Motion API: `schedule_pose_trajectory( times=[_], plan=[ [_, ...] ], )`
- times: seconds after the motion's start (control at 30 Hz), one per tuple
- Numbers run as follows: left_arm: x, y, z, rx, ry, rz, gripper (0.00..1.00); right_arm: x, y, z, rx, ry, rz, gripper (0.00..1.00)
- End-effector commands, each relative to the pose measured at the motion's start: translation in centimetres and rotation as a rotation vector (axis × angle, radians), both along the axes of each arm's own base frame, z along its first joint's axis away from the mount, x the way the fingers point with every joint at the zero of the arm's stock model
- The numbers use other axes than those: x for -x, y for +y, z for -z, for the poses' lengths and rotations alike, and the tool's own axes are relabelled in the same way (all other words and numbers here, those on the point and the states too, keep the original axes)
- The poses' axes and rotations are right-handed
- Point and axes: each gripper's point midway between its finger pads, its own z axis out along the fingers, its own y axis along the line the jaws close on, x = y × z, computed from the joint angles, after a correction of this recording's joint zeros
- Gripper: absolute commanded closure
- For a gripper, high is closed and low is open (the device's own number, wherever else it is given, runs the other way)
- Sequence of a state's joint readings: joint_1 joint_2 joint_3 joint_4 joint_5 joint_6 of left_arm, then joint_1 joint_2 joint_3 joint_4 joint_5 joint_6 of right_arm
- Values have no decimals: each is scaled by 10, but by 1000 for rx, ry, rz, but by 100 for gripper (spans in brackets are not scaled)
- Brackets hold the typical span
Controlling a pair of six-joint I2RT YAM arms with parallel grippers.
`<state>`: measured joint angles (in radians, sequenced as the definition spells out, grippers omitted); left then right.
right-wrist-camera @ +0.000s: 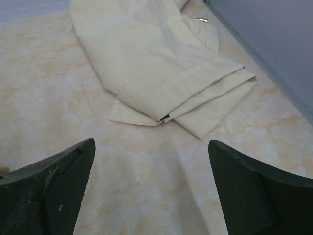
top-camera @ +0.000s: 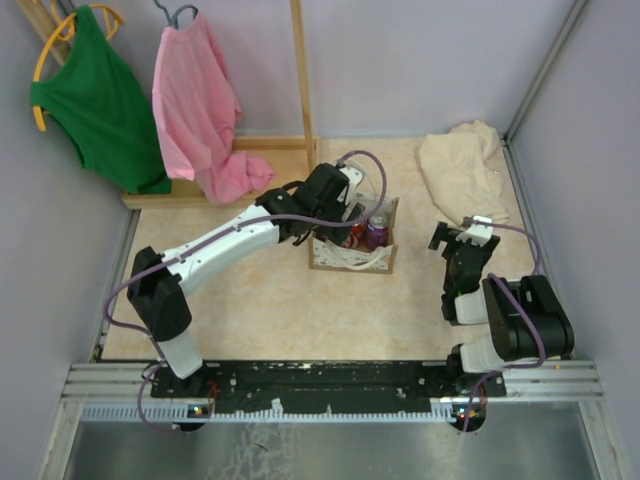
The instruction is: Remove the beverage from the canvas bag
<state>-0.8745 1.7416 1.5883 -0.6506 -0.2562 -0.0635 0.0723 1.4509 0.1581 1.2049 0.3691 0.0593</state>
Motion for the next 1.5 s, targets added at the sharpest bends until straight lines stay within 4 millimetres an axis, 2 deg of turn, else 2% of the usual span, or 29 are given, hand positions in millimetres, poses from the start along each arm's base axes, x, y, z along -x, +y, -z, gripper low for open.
schedule_pose_trajectory(
  times=[0.0, 0.3, 0.37, 0.57, 0.77, 0.9, 1.13, 1.37, 1.47],
  plan=[
    [-5, -11, 6, 24, -3, 29, 7, -5, 0, -15, 7, -52, 8, 1],
    [-3, -26, -15, 86, -46, 123, 9, -5, 0, -14, 8, -51, 7, 1],
    [1, -29, -10, 86, -28, 144, 9, -5, 0, -14, 7, -51, 8, 1],
    [9, -33, 21, 52, 70, 160, 10, -5, 0, -14, 7, -51, 8, 1],
    [10, -19, 50, -25, 133, 85, 10, -5, 0, -15, 8, -52, 8, 1],
    [19, -11, 66, -57, 190, 55, 10, -5, 0, -15, 7, -52, 7, 1],
    [19, -8, 68, -54, 198, 19, 10, -5, 0, -14, 7, -50, 8, 1],
    [19, -13, 85, -77, 239, 15, 8, -5, 0, -15, 7, -52, 7, 1],
    [16, -15, 85, -69, 232, 11, 8, -5, 0, -14, 7, -51, 8, 1]
  ],
)
